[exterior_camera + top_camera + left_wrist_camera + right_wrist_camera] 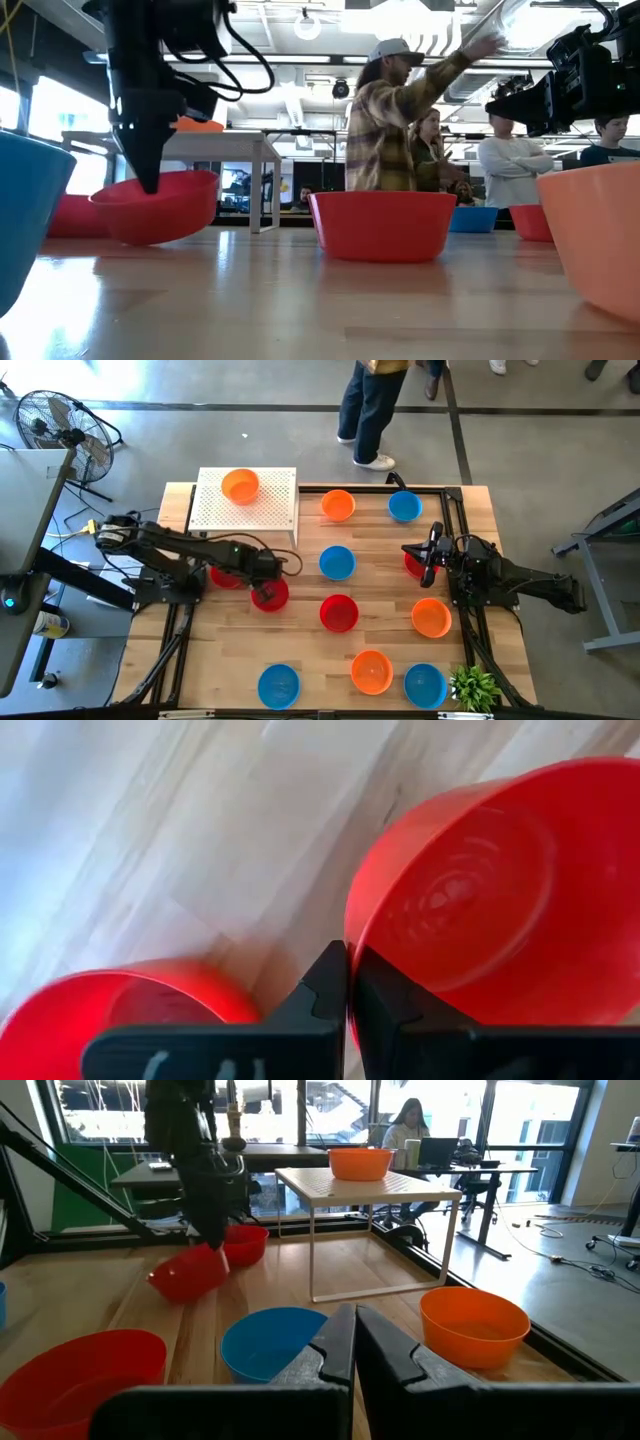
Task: Pick & Place Mini bowls
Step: Put the red bowl on the shelf
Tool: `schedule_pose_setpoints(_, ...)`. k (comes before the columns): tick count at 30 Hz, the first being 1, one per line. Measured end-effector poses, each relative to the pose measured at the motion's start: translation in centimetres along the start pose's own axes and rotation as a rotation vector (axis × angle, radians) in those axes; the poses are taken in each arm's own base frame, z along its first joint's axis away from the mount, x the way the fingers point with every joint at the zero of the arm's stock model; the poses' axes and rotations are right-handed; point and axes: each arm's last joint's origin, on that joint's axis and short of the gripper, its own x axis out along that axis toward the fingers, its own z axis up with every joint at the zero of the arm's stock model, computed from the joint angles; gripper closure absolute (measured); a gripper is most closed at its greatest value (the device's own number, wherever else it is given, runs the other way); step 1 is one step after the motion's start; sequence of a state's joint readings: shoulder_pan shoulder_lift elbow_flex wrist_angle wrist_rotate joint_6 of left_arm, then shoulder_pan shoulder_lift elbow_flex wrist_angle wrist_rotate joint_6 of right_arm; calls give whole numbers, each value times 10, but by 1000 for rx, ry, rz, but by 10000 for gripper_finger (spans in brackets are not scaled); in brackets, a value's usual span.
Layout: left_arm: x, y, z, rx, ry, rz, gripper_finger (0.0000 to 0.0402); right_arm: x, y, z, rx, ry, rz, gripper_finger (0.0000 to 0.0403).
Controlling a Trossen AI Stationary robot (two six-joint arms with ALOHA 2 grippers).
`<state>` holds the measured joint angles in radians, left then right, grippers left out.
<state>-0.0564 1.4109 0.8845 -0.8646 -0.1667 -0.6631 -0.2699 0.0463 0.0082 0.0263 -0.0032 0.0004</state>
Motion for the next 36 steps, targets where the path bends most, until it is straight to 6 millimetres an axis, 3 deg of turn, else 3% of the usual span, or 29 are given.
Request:
schedule_pose_setpoints(9, 6, 13, 9, -57, 19, 27, 397, 0, 0, 0, 0, 0, 0, 402)
schedule_pose_setpoints(17, 10, 13, 10, -63, 29, 43, 346, 0, 0, 0, 0, 0, 0, 402)
schedule_pose_setpoints(25, -11, 7, 24, 38, 1, 11, 296, 0, 0, 0, 0, 1, 0, 402)
schedule_pose_setpoints(29, -26, -9, 27, 192, -43, -54, 302, 0, 0, 0, 0, 0, 0, 402)
schedule_pose_setpoints(36, -39, -41, 6, 364, -43, -160, 359, 0, 0, 0, 0, 1, 0, 402)
